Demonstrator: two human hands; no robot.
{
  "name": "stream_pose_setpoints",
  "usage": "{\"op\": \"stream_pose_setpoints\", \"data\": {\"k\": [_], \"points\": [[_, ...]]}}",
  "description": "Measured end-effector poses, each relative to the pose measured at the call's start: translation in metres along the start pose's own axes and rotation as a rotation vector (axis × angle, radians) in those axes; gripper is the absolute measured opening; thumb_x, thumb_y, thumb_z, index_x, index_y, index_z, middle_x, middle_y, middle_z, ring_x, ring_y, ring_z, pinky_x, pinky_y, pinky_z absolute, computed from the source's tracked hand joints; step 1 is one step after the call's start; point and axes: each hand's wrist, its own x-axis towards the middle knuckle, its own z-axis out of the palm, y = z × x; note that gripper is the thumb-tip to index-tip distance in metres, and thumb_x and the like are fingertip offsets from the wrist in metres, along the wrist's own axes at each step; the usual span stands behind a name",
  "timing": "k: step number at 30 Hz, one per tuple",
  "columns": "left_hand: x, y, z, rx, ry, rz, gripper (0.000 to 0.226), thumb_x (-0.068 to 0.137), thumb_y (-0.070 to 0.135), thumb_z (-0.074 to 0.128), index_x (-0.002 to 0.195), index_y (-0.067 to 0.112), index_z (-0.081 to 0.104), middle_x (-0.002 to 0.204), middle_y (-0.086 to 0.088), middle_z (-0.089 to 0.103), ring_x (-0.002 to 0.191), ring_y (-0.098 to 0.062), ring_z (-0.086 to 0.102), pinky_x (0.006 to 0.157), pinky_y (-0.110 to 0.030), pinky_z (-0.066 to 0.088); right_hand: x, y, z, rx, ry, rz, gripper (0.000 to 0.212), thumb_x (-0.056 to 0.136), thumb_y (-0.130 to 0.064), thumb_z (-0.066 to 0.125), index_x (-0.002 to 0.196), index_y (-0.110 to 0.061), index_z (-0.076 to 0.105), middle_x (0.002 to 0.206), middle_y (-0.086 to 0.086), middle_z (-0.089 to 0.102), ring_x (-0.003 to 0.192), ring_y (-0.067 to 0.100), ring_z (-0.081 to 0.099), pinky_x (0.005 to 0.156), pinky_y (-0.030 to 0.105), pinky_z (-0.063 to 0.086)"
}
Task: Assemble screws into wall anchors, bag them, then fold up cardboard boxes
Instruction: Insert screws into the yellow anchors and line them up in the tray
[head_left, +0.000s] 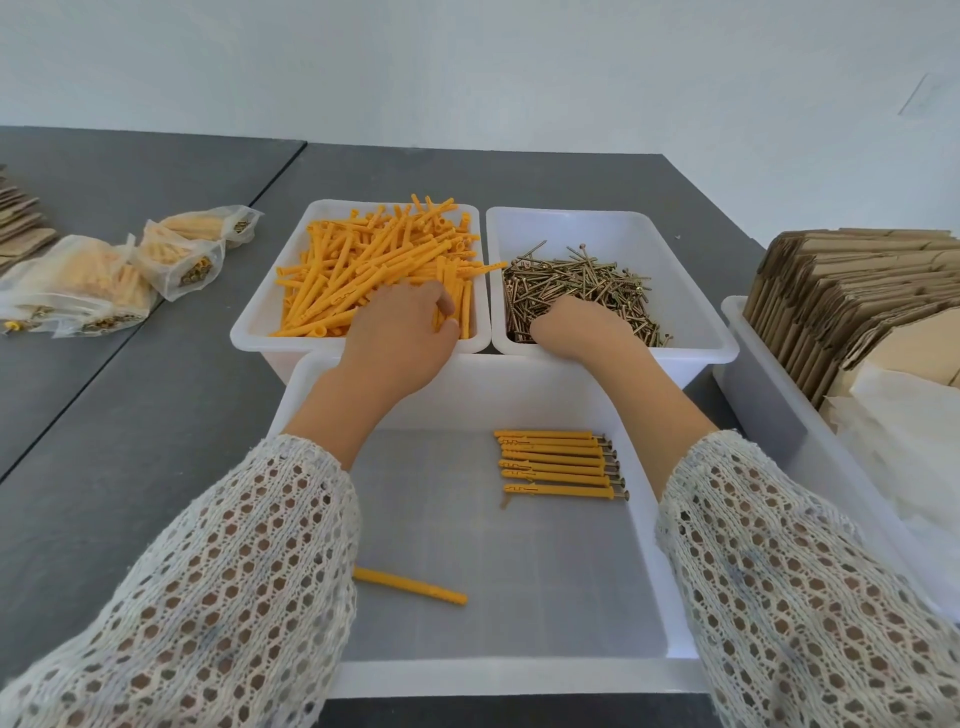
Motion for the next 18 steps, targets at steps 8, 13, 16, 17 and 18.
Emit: {"op": "stream_pose_setpoints", "data": {"k": [8,13,16,17,18], "points": [[-0.0012,0.0003,0.0051,-0.063,0.083,0.038,0.012,0.096,0.024,0.051,0.103,0.025,0.061,0.080,0.010,0.055,0.081,-0.020,0.057,0.078,-0.042,0.052,-0.0008,-0.0001,0.0023,0.029,0.076,-0.008,0.021,0.087,-0.016,0.043,0.066,-0.014,0.042,0.067,0.001,0.045,0.062,0.019,0.041,0.069,0.033,0.038],[-0.0024,0.0030,0.0048,-0.110,0.195,0.054,0.014,0.097,0.022,0.050,0.112,0.020,0.052,0.097,0.003,0.060,0.084,-0.020,0.060,0.069,-0.043,0.054,-0.0020,0.0012,0.0029,0.042,0.114,-0.049,0.015,0.086,-0.012,0.042,0.071,-0.012,0.046,0.071,0.002,0.050,0.064,0.020,0.046,0.063,0.031,0.037],[-0.0017,0.0040,0.0044,-0.139,0.274,0.057,0.013,0.097,0.021,0.050,0.110,0.020,0.052,0.098,0.006,0.060,0.079,-0.015,0.058,0.058,-0.032,0.047,-0.0014,0.0018,0.0038,0.040,0.141,-0.102,0.013,0.086,-0.012,0.041,0.087,-0.011,0.054,0.077,0.002,0.053,0.073,0.022,0.050,0.065,0.032,0.039],[-0.0016,0.0045,0.0042,-0.146,0.303,0.058,0.013,0.097,0.021,0.051,0.110,0.020,0.052,0.097,0.007,0.060,0.077,-0.013,0.057,0.055,-0.029,0.044,-0.0011,0.0024,0.0042,0.044,0.157,-0.120,0.014,0.086,-0.012,0.041,0.092,-0.012,0.054,0.077,0.001,0.053,0.072,0.020,0.049,0.064,0.031,0.037],[-0.0018,0.0051,0.0036,-0.154,0.333,0.056,0.013,0.097,0.022,0.051,0.110,0.021,0.053,0.095,0.009,0.060,0.075,-0.011,0.056,0.054,-0.026,0.041,-0.0006,0.0028,0.0048,0.051,0.170,-0.135,0.015,0.087,-0.012,0.040,0.095,-0.012,0.053,0.077,0.001,0.052,0.069,0.018,0.047,0.060,0.030,0.035]]}}
